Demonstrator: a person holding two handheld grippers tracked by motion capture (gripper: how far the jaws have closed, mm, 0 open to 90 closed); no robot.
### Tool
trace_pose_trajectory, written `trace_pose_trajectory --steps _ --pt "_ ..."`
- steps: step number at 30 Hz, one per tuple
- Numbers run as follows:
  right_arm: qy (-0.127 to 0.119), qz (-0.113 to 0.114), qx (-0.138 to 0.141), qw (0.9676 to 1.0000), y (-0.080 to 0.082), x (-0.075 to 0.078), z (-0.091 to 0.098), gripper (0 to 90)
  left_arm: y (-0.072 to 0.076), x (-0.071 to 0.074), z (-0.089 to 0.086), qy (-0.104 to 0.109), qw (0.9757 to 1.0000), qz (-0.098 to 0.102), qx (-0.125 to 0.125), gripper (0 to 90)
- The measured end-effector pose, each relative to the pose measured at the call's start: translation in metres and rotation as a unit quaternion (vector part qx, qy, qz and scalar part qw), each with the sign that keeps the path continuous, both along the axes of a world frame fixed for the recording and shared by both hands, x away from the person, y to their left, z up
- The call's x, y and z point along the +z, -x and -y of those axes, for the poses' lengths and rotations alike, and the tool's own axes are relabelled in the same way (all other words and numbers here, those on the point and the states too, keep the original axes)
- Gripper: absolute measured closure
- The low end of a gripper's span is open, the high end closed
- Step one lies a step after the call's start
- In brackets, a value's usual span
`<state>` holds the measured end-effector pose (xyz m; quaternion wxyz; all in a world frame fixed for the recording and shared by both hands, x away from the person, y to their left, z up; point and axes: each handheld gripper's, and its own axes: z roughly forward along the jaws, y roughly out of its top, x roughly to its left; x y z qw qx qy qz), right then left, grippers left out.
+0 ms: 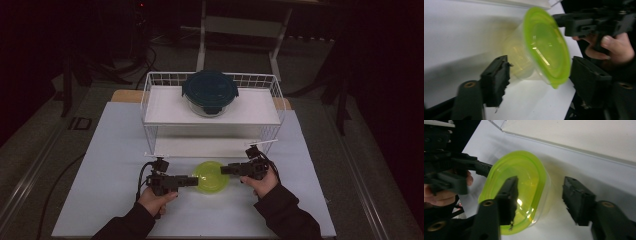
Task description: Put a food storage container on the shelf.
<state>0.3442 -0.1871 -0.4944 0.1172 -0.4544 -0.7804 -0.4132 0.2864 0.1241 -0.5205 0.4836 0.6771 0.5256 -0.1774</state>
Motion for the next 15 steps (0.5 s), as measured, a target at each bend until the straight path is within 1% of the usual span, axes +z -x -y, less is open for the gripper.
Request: trace_pose_trajectory --steps 1,2,3,5,6,8,9,11,13,15 --pt "-0.003 -0.006 0.001 1.0000 0.0000 -0.0005 0.0006 51.9 -0.0013 -0.0024 0.0007 0.007 1.0000 -0.007 -0.003 38.8" --pt "-0.003 -0.009 0.002 1.0000 -0.0003 -0.0011 0.0015 53.7 -0.0023 -0.0039 0.0015 0.002 0.9999 -0.010 -0.002 40.6" --pt "-0.002 -0.011 0.002 0.9999 -0.0003 -0.0016 0.0019 56.2 -0.0034 -0.0057 0.0022 0.009 0.9999 -0.012 -0.004 43.6" --pt "0.001 -0.019 0.005 0.9998 -0.0006 -0.0032 0.0018 59.1 -0.0054 -0.0077 0.0039 0.008 0.9998 -0.020 -0.001 48.2" --pt "0.003 -0.021 0.006 0.9998 -0.0006 -0.0039 0.0017 61.9 -0.0062 -0.0084 0.0053 0.012 0.9997 -0.021 -0.003 50.9" --pt "0.006 -0.025 0.009 0.9996 -0.0001 -0.0051 0.0010 65.8 -0.0061 -0.0085 0.0083 0.007 0.9998 -0.020 -0.006 57.0" --pt "0.005 -0.027 0.011 0.9996 0.0003 -0.0055 0.0008 68.2 -0.0059 -0.0088 0.0093 0.007 0.9998 -0.019 -0.008 60.3" --pt "0.005 -0.028 0.014 0.9995 0.0013 -0.0061 0.0006 71.1 -0.0059 -0.0085 0.0099 0.009 0.9998 -0.018 -0.008 63.0" --pt "0.005 -0.028 0.013 0.9995 0.0019 -0.0058 0.0014 71.4 -0.0063 -0.0073 0.0094 0.013 0.9997 -0.020 -0.001 67.5" --pt "0.009 -0.024 0.011 0.9996 0.0037 -0.0055 0.0016 71.4 -0.0060 -0.0051 0.0104 0.004 0.9999 -0.015 0.001 68.6"
